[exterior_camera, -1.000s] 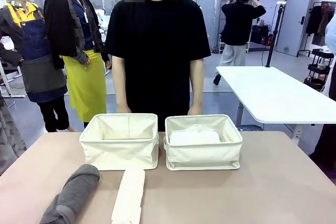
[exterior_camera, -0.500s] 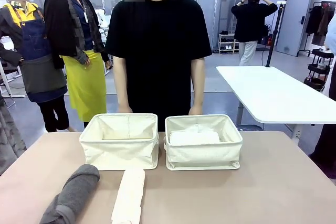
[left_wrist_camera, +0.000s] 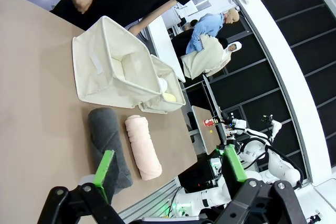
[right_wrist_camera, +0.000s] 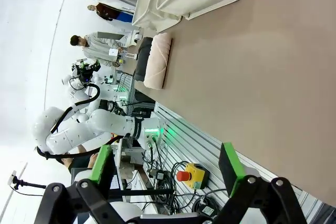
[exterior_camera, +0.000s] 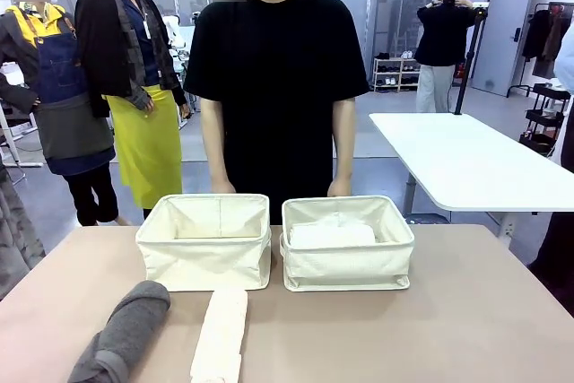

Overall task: Divide the towels into two baskets.
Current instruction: Pick up one hotel-folded towel from the bottom of the table and place it in the Fabric basket indicated by the person.

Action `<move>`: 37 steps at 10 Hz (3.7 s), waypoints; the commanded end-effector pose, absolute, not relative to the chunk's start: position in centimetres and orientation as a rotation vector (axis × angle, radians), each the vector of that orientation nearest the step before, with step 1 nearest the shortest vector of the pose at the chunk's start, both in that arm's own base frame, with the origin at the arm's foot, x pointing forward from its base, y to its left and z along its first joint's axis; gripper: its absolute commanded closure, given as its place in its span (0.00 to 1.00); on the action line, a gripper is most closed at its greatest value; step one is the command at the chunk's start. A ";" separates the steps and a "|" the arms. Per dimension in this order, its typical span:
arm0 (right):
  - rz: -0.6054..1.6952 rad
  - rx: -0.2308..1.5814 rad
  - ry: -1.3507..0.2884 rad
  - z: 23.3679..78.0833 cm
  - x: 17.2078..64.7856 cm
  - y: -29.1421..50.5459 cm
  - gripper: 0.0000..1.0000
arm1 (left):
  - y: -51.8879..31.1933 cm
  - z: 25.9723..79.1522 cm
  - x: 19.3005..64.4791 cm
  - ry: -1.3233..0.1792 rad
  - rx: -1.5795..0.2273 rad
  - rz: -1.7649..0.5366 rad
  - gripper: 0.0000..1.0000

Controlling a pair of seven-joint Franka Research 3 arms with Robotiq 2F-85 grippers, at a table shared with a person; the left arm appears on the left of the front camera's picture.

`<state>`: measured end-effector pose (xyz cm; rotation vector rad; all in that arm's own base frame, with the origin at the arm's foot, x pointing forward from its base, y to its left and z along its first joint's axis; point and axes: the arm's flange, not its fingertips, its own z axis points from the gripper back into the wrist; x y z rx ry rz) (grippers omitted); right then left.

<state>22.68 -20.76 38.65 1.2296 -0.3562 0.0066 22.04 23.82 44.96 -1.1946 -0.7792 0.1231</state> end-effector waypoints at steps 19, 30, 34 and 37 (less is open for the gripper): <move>0.009 1.239 -0.365 38.8 22.5 -20.7 0.00 | 23.8 45.0 22.0 -0.779 -1.195 0.123 0.00; 0.009 1.239 -0.365 38.8 22.5 -20.7 0.00 | 4.1 47.5 29.5 -0.242 -0.595 -0.229 0.00; 0.009 1.239 -0.365 38.8 22.5 -20.7 0.00 | -0.8 43.7 30.7 -0.137 -0.450 -0.260 0.00; 0.009 1.239 -0.365 38.8 22.5 -20.7 0.00 | -3.2 40.5 31.5 -0.118 -0.337 -0.239 0.00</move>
